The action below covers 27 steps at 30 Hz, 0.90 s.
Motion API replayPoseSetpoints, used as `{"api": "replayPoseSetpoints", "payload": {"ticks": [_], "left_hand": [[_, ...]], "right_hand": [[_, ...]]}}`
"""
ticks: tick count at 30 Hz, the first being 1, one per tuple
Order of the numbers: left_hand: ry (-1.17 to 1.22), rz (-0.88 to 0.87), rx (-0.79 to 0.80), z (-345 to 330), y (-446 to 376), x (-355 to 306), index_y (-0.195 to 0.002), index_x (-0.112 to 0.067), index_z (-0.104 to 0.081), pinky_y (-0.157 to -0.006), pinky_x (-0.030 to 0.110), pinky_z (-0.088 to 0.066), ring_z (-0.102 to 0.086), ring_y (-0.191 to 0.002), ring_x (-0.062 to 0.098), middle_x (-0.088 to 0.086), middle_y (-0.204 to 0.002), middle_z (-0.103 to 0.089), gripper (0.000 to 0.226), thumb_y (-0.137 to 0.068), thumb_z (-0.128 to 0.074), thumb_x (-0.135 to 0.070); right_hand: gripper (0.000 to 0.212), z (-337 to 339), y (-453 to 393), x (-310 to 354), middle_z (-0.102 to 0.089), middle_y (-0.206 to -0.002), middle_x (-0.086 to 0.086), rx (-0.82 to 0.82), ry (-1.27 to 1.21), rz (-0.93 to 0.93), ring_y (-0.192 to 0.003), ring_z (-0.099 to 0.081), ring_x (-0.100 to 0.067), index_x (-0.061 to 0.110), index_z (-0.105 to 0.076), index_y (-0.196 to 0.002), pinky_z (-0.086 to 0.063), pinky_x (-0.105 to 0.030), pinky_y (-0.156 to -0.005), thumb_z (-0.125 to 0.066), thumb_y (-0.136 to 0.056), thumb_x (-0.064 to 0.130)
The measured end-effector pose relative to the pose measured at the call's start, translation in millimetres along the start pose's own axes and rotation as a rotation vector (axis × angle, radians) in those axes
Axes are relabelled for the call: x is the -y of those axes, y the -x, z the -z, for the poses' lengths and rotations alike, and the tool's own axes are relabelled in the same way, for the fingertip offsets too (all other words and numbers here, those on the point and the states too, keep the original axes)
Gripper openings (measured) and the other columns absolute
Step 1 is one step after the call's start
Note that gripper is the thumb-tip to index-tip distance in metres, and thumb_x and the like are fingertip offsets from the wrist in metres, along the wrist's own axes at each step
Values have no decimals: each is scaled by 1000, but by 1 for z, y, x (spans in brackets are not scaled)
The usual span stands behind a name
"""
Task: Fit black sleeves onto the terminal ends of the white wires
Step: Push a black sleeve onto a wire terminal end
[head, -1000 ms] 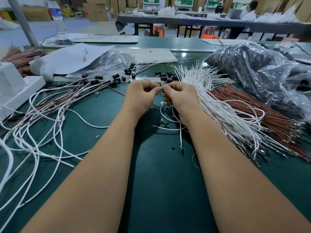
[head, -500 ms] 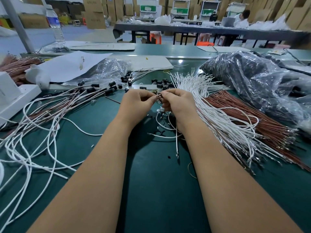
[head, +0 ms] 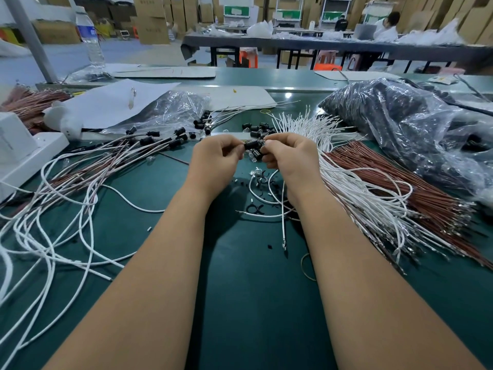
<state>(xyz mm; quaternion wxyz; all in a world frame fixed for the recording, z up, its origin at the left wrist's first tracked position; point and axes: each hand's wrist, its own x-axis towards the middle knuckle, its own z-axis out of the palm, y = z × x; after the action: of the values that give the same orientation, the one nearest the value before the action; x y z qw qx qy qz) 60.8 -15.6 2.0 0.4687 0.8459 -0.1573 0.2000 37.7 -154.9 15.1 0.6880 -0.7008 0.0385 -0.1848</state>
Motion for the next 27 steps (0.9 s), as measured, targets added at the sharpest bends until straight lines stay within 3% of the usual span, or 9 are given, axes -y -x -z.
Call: {"api": "replayPoseSetpoints", "payload": {"ticks": [5,8,12,14,18,20,23,27], "left_hand": [[11,10,4,0,-1,0,-80,-14,-68,-55,15,-37,-46,-54,6,5,-69,-64,13,-90,-61,-13],[25,21,12,-1,-1,2,-87,-15,-70,-59,19,-40,-49,-60,11,11,-75,-67,8,-89,-63,-18],[101,12,21,-2,-2,3,-79,-28,-66,-60,24,-41,-48,-60,14,16,-71,-63,14,-89,-64,-18],[112,8,24,-2,-2,3,-81,-25,-67,-61,27,-43,-48,-60,14,17,-73,-64,11,-88,-64,-18],[79,-9,26,-5,-1,2,-79,-22,-67,-56,17,-40,-46,-53,3,0,-65,-60,11,-87,-64,-14],[40,-43,7,-6,-1,1,-79,-20,-68,-56,13,-38,-46,-55,-1,-6,-67,-58,11,-86,-65,-12],[1,-87,-4,-5,-1,-1,-83,-15,-69,-60,8,-38,-48,-62,1,0,-80,-59,5,-85,-67,-11],[-39,-98,-4,-6,-1,-1,-85,-11,-69,-59,12,-37,-46,-61,3,0,-76,-59,4,-87,-66,-13]], "right_hand": [[20,0,-3,-4,-66,-70,-1,0,69,87,-59,-61,-8,20,-65,-76,-50,-18,-57,-65,-87,3],[24,0,-6,-7,-66,-74,-2,-47,122,134,-64,-62,-10,23,-61,-77,-54,-24,-65,-62,-89,2],[28,1,-6,-7,-66,-80,-8,-73,112,179,-65,-61,-12,23,-58,-78,-54,-31,-69,-57,-91,-2],[30,1,-6,-6,-65,-79,-6,-72,142,209,-66,-61,-14,24,-57,-77,-54,-33,-71,-56,-91,-2],[30,0,-3,-6,-62,-75,1,-43,194,239,-64,-61,-9,24,-56,-77,-55,-30,-70,-56,-91,-2],[30,0,-2,-5,-62,-75,1,-39,219,246,-68,-62,-13,24,-56,-77,-57,-35,-73,-56,-91,-3],[25,-2,-2,-4,-64,-78,-2,-35,276,270,-78,-66,-26,21,-58,-79,-56,-42,-78,-57,-90,-2],[19,-4,0,-4,-64,-75,2,-44,323,304,-77,-66,-22,16,-65,-82,-55,-41,-79,-59,-88,-1]]}}
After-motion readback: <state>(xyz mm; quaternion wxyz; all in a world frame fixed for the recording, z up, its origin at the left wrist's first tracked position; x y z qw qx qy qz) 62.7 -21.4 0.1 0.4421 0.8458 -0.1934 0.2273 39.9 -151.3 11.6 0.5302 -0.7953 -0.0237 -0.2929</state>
